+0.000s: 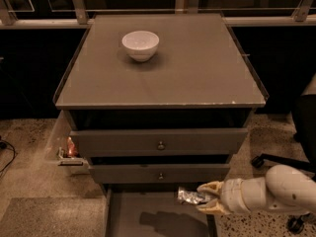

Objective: Place redbull can into bottom drawer

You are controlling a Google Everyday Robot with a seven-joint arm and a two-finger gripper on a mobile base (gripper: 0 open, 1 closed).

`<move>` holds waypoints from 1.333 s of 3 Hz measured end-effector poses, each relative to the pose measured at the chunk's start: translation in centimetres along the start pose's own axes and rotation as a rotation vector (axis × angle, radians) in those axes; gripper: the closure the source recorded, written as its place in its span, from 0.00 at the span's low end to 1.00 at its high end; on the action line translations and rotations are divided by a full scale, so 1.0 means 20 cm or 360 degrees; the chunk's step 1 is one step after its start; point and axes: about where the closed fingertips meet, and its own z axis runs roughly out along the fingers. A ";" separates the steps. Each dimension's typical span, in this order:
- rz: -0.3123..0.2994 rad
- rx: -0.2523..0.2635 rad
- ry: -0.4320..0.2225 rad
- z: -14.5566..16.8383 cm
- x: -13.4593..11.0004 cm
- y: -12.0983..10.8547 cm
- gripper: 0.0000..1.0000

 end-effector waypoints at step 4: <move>0.0070 -0.0065 0.0010 0.66 0.56 0.07 1.00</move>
Offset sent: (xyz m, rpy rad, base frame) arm -0.0208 0.0053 -0.1923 0.0396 0.0928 -0.0069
